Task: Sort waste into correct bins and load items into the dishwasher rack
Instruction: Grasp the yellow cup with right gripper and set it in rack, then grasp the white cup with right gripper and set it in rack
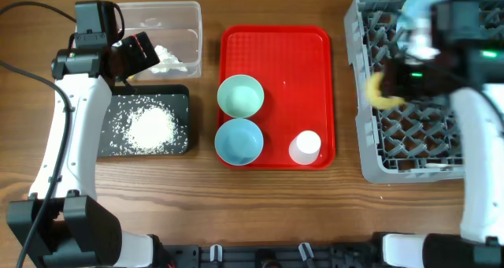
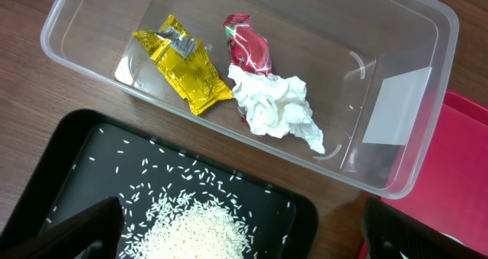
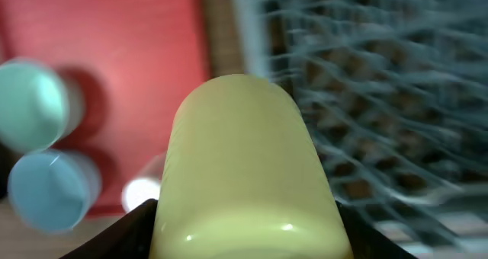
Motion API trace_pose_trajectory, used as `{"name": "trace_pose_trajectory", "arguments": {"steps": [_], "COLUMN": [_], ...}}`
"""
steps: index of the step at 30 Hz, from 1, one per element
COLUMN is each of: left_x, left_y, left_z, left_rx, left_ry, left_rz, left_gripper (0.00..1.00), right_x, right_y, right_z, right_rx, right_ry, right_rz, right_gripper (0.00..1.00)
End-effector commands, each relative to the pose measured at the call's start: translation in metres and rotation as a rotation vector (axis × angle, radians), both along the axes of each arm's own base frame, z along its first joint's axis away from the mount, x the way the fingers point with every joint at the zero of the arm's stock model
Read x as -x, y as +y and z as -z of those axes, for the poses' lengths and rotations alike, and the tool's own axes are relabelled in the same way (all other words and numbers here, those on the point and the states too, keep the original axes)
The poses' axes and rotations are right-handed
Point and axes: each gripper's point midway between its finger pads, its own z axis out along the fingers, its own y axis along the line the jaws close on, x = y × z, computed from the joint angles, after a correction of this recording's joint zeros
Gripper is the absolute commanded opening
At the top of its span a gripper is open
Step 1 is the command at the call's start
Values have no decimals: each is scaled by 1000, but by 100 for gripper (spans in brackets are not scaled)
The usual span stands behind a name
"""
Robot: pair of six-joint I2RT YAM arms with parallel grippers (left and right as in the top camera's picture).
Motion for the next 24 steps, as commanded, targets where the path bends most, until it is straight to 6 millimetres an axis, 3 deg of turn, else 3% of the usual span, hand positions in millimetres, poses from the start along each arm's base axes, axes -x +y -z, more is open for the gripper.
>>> {"name": "trace_pose_trajectory", "arguments": {"steps": [1,3,7,10,13,19,24], "left_x": [2,2,2,2,2,2,2], "left_y": [5,5,5,5,5,5,5], "left_z": [-10,-10,-10,-10,-10,-10,-10], "left_rx": [-9,-9,-9,-9,-9,-9,-9], "left_ry": [-27,-27,-27,-27,-27,-27,-27], "left_rz": [-21,-21,-21,-21,-22,-21,-21], "left_gripper": [100,100,100,100,100,100,100], "right_x": [16,21,20,15,2,10,14], "right_y": [-74,-116,-170,-181,-193,-202,-196], "right_z": [-9,0,32,74,99,110,110], "right_rx": [34,17,-14,-55,-62,-16,-35], "right_ry": [-26,-34,8,128,154,207,228], "right_rz": [182,317,460,482,528,567,561], "right_gripper": [36,37,37,37,36,38,84]}}
